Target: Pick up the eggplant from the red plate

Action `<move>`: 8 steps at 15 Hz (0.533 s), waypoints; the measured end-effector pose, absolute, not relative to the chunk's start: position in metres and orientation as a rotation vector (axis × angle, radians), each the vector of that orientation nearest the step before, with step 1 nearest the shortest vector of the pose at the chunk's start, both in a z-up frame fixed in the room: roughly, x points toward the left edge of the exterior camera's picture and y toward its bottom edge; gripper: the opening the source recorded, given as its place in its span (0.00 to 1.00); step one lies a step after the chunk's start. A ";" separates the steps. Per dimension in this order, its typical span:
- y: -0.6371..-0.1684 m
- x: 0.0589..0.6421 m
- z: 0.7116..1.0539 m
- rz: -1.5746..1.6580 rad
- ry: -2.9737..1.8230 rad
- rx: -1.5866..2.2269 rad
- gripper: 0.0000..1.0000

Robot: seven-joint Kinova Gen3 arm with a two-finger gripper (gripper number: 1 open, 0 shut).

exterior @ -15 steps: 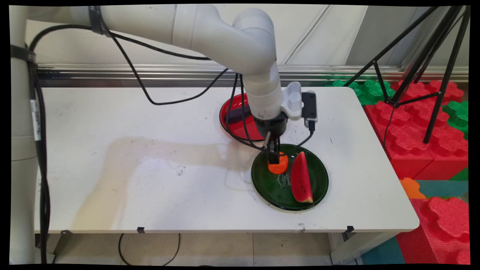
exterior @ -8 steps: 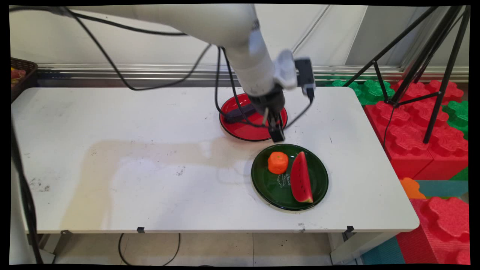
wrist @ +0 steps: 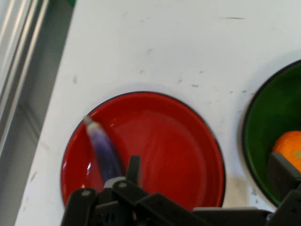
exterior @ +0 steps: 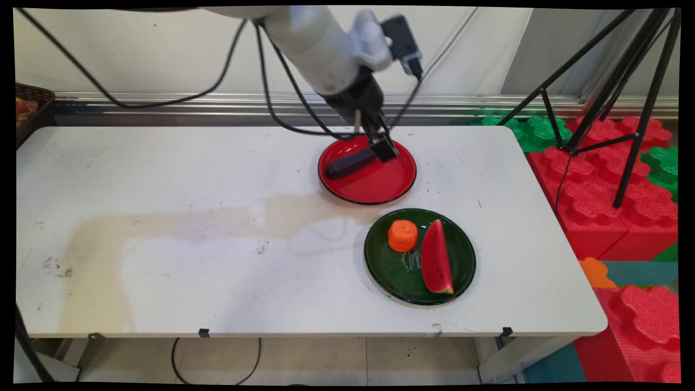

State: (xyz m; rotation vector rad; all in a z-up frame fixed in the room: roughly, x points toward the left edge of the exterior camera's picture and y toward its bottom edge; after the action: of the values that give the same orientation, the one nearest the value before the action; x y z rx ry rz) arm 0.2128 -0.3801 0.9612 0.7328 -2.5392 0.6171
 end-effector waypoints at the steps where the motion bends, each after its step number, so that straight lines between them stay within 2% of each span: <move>1: -0.380 0.218 0.963 0.623 -2.527 0.756 1.00; 8: -0.400 0.255 0.971 0.670 -2.441 0.968 1.00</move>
State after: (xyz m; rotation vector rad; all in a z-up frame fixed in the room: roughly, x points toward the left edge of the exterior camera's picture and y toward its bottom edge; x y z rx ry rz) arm 0.2549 -0.3997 0.9712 0.9681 -2.4408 0.6698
